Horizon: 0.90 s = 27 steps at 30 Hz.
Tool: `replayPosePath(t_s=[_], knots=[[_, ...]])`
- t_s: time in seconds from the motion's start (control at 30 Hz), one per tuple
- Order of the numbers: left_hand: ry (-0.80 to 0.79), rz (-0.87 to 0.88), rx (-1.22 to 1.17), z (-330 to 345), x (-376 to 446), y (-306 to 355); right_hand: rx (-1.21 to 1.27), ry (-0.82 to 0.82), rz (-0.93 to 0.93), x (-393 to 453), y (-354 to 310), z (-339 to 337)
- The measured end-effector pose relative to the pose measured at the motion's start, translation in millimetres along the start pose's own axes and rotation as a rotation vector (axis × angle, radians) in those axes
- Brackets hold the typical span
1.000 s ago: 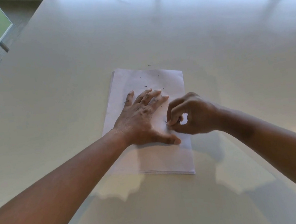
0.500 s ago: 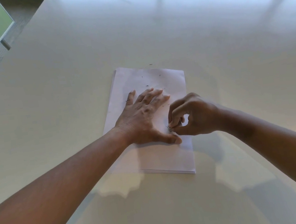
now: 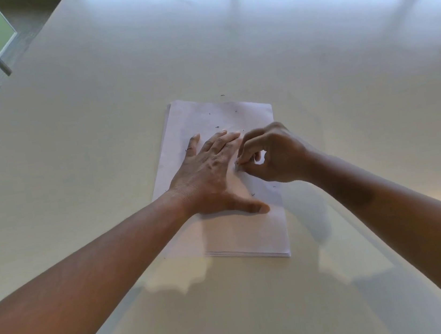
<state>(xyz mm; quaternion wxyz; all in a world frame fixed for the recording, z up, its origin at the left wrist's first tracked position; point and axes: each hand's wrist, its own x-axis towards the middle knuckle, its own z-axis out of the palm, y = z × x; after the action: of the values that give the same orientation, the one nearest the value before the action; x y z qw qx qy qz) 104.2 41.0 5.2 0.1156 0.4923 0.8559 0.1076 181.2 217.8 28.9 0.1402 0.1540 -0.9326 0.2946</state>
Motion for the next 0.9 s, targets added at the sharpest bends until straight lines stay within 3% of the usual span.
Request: replayPosePath(t_s=[0.17,0.37,0.53,0.7,0.9], knots=[[-0.005,0.002,-0.019,0,0,0,0.036,-0.144,-0.071,-7,-5,-2],[0.004,-0.002,-0.014,0,0,1,0.000,-0.046,-0.110,6,-1,6],[0.001,-0.017,-0.032,0,-1,0,0.009,-0.146,-0.166,-2,5,-8],[0.012,-0.009,-0.036,0,1,1,0.019,-0.087,-0.225,5,1,5],[0.000,-0.013,-0.043,-1,0,0,0.039,-0.205,-0.223,7,5,-10]])
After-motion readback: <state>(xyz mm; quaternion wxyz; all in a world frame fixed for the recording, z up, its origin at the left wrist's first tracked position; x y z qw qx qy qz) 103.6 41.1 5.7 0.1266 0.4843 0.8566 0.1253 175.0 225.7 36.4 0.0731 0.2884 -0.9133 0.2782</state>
